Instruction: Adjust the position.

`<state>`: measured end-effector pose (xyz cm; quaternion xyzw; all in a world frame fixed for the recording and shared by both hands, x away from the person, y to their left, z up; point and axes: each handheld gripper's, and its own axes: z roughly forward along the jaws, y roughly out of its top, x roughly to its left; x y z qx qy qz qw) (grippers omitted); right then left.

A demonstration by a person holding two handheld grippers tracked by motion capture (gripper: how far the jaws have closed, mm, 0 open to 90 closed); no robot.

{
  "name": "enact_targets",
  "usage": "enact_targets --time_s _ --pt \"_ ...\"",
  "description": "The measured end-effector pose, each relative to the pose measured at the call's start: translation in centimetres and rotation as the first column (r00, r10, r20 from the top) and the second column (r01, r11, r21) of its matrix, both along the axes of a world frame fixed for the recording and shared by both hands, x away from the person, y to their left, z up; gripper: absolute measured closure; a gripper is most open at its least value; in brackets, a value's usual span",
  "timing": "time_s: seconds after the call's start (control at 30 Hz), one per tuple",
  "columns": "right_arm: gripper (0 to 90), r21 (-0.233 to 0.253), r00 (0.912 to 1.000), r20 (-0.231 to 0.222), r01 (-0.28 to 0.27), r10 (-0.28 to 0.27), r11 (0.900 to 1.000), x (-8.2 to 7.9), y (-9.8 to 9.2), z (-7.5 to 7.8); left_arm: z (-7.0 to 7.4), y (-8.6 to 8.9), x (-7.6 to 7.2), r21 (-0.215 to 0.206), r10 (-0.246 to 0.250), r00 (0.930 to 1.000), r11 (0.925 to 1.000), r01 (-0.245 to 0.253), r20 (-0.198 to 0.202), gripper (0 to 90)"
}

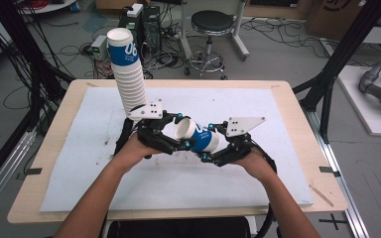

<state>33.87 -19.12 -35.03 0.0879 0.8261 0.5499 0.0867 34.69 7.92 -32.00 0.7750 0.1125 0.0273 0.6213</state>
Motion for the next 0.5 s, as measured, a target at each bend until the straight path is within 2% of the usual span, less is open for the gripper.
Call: enact_targets --time_s 0.1,0.2,0.4,0.5 --pt "22.8 -0.055 0.9994 0.036 0.003 -0.001 0.998 -0.09 -0.16 0.37 0.47 0.03 0.01 0.047 -0.011 0.9998 0.9988 0.01 0.015 19.1" --pt "22.7 -0.12 0.9971 0.076 0.015 -0.006 0.993 -0.28 -0.09 0.64 0.83 0.04 0.14 0.066 -0.021 0.9997 0.9976 0.02 0.015 19.1" --pt "22.7 -0.126 0.9968 0.079 -0.007 0.017 0.992 -0.44 -0.01 0.71 0.5 -0.23 0.26 0.087 -0.057 0.9983 0.9946 0.058 -0.012 19.2" --pt "22.7 -0.132 0.9964 0.083 -0.006 0.017 0.991 -0.46 -0.08 0.73 0.27 -0.26 0.28 0.103 -0.091 0.9958 0.9905 0.092 -0.008 25.2"
